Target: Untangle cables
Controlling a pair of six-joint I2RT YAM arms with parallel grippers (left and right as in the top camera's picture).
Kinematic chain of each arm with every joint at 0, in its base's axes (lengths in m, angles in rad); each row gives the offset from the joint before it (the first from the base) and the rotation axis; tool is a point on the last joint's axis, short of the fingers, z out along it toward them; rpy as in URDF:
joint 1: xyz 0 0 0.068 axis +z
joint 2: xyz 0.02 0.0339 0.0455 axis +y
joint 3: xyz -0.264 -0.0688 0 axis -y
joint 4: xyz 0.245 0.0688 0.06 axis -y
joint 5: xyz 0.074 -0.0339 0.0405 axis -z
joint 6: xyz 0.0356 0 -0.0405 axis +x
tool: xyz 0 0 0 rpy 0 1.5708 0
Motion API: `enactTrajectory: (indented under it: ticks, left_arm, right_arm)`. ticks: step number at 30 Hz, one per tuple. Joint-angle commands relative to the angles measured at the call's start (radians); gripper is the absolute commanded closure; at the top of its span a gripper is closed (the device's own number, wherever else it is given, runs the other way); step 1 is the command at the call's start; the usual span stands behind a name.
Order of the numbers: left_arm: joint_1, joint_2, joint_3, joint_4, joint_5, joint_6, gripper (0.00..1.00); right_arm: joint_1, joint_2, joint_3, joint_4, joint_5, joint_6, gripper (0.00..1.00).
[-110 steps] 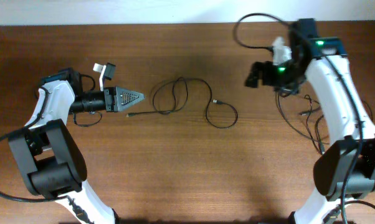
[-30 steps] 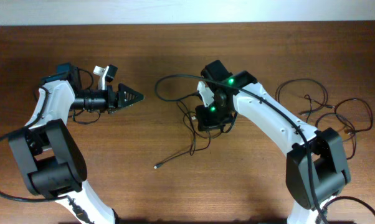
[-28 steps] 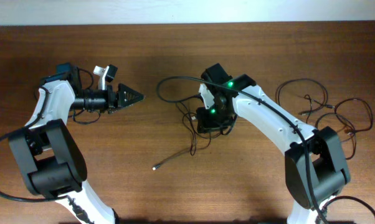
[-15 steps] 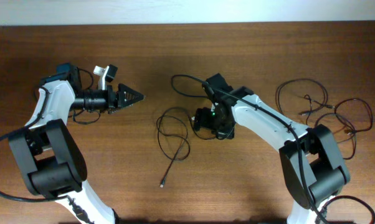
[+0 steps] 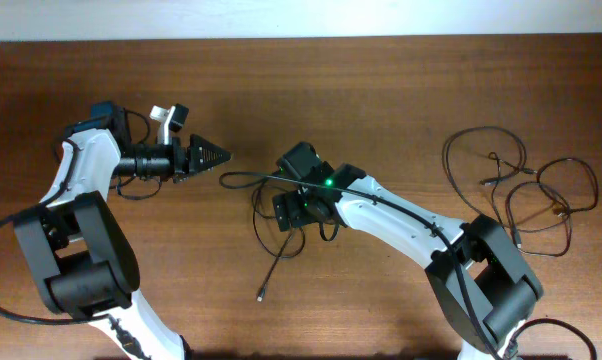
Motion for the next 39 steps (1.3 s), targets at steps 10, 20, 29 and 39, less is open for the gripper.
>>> enactTrajectory:
  ticks: [10, 20, 29, 39]
  left_arm:
    - [0.002, -0.013, 0.004, 0.0, -0.003, -0.006, 0.01]
    - [0.002, -0.013, 0.004, 0.0, -0.003, -0.006, 0.01]
    - [0.002, -0.013, 0.004, 0.0, -0.003, -0.006, 0.01]
    - [0.002, -0.013, 0.004, 0.0, -0.003, -0.006, 0.01]
  right_arm:
    - [0.007, 0.122, -0.008, 0.013, 0.01, 0.007, 0.67]
    - [-0.05, 0.115, 0.072, 0.002, -0.315, -0.102, 0.96]
    - [-0.143, -0.127, 0.196, 0.002, -0.521, -0.154, 0.96]
    - [-0.528, -0.27, 0.192, -0.179, -0.339, -0.154, 0.96]
